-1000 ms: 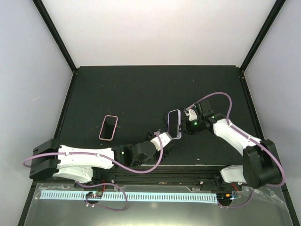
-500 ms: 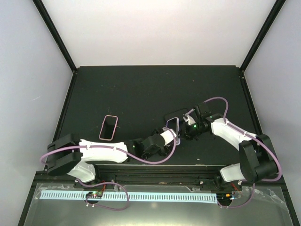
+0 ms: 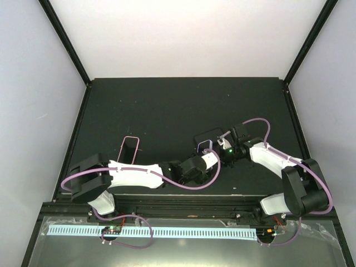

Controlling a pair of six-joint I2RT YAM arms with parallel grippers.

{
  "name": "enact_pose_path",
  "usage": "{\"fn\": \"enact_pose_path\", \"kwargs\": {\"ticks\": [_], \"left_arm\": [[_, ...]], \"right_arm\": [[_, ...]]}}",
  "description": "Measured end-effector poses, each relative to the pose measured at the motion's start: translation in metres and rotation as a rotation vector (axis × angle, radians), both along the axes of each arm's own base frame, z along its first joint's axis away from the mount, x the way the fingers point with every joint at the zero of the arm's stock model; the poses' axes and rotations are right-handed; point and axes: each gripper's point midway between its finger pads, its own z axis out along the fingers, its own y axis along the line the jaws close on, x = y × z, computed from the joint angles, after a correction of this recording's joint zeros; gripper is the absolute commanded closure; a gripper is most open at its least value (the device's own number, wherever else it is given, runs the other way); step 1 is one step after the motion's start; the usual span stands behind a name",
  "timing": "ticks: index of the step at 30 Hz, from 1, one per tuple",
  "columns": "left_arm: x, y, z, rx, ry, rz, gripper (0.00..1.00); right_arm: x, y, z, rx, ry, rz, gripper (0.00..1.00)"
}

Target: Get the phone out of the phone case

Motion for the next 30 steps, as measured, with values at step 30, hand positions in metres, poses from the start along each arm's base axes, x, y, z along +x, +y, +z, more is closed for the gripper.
{"fn": "enact_pose_path", "kwargs": {"ticks": [30], "left_arm": [[0.016, 0.018, -0.004, 0.227, -0.124, 0.041, 0.31]], "right_arm": [[0.007, 0.01, 0.009, 0.081, -0.019, 0.013, 0.99]]}}
